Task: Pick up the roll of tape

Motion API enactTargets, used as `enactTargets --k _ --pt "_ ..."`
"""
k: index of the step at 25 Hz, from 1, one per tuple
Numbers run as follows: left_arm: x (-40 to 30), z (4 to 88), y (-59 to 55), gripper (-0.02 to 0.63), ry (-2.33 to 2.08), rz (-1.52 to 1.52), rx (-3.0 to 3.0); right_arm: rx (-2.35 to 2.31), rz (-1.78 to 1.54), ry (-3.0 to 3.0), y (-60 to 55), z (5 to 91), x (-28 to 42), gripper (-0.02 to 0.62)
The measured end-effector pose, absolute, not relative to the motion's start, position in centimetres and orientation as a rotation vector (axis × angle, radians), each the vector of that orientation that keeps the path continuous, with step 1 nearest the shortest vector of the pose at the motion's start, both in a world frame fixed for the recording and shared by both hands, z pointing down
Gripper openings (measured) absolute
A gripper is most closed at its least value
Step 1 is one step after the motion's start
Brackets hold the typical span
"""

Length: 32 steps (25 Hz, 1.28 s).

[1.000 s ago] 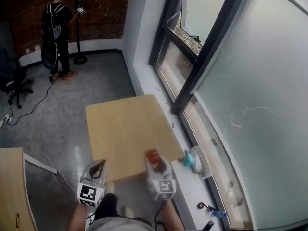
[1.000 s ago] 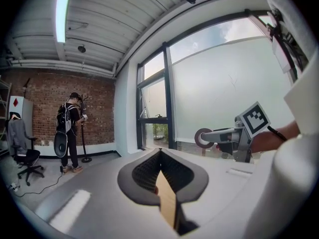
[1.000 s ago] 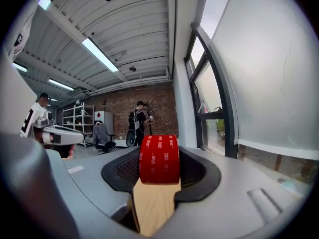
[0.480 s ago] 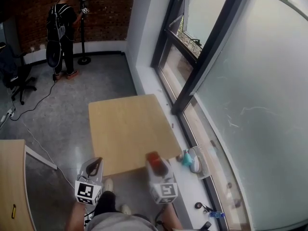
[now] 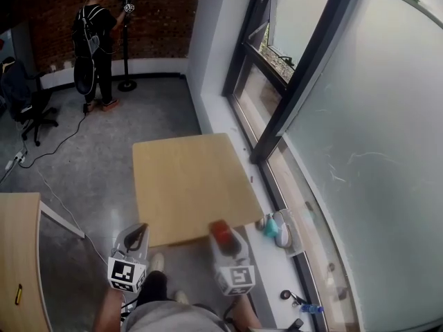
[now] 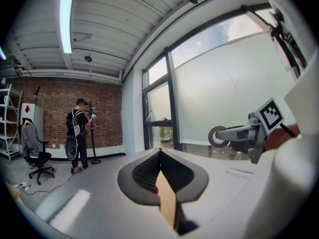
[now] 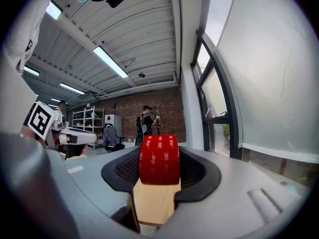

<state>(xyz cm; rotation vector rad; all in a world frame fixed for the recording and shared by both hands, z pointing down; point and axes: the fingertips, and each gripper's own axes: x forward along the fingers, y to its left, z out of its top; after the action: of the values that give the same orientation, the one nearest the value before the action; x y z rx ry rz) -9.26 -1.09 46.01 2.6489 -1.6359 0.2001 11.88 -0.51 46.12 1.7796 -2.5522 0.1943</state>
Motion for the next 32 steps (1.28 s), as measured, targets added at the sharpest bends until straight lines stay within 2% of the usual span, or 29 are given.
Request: enactTargets --k 32 --pt "-9.55 46.29 -0.59 0.000 -1.653 0.217 2.629 1.780 0.217 -2.563 -0.54 46.33 12.04 0.207"
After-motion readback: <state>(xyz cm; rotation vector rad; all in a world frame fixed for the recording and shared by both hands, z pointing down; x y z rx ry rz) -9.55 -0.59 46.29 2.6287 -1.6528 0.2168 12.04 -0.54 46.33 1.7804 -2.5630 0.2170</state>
